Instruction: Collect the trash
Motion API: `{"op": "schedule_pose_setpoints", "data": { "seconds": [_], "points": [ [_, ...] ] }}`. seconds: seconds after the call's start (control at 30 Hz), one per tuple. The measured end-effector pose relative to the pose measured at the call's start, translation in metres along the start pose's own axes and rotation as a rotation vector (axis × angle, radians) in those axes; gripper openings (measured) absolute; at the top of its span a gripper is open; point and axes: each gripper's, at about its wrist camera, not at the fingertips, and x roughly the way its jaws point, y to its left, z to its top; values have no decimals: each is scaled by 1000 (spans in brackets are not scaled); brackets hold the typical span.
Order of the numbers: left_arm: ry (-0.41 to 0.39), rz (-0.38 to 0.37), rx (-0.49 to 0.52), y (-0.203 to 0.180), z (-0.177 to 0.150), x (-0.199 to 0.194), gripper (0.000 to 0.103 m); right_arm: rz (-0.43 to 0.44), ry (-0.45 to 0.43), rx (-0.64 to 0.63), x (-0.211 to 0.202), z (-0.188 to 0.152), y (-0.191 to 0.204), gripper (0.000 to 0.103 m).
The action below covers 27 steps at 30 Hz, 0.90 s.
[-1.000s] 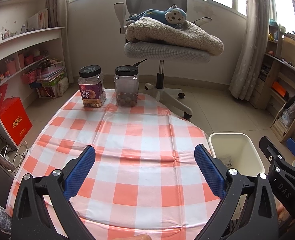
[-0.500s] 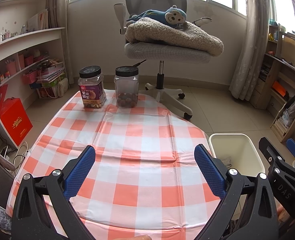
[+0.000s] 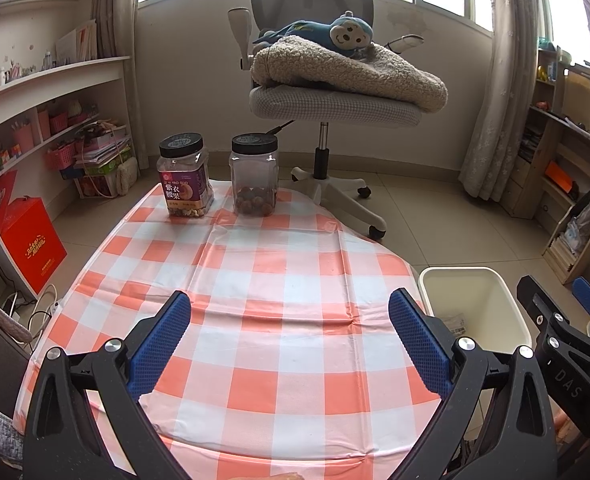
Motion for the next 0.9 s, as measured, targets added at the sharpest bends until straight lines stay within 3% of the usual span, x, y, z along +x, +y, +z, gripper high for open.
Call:
{"op": "schedule_pose_setpoints", "data": {
  "seconds": [0.9],
  "points": [
    [-11,-21,47,-2,0,1,96,6,8,13,1,-3,-5,96]
  ]
}}
